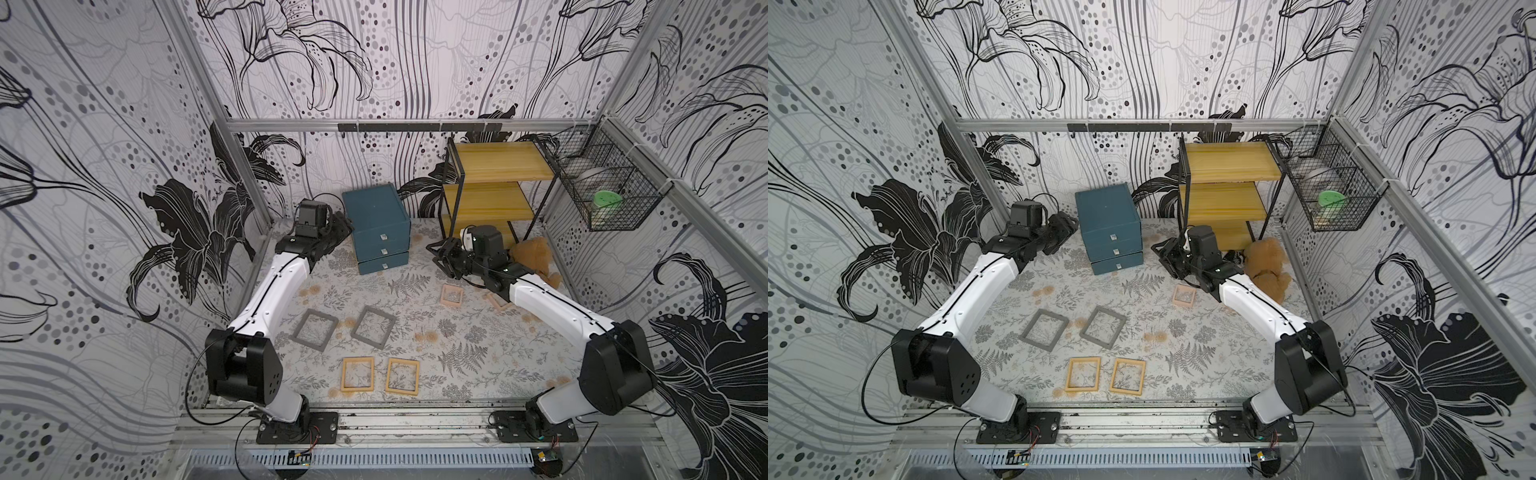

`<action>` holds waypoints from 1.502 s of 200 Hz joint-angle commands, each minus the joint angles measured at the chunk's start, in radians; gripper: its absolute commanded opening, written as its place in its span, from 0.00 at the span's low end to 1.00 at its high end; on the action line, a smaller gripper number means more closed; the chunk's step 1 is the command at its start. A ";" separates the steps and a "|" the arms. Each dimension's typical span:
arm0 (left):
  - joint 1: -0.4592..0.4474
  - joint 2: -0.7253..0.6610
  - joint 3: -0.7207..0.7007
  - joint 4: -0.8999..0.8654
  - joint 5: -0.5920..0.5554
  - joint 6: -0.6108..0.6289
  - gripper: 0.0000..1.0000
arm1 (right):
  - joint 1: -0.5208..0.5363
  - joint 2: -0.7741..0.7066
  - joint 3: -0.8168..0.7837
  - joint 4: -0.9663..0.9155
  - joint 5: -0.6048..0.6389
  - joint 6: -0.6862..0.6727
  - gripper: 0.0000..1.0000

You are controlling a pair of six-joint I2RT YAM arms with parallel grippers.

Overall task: Place the brooch boxes into the drawer by color
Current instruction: Open the drawer in the storage box.

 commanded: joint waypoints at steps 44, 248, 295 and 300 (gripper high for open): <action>-0.001 0.125 0.105 0.046 0.050 0.044 0.69 | 0.056 0.143 0.111 0.150 -0.020 0.141 0.51; -0.001 0.232 0.119 0.052 0.009 0.114 0.55 | 0.109 0.452 0.330 0.284 -0.038 0.274 0.42; 0.000 0.234 0.116 0.056 0.012 0.111 0.51 | 0.114 0.497 0.375 0.286 -0.042 0.289 0.38; -0.001 0.235 0.117 0.056 0.014 0.111 0.51 | 0.115 0.501 0.380 0.284 -0.043 0.293 0.37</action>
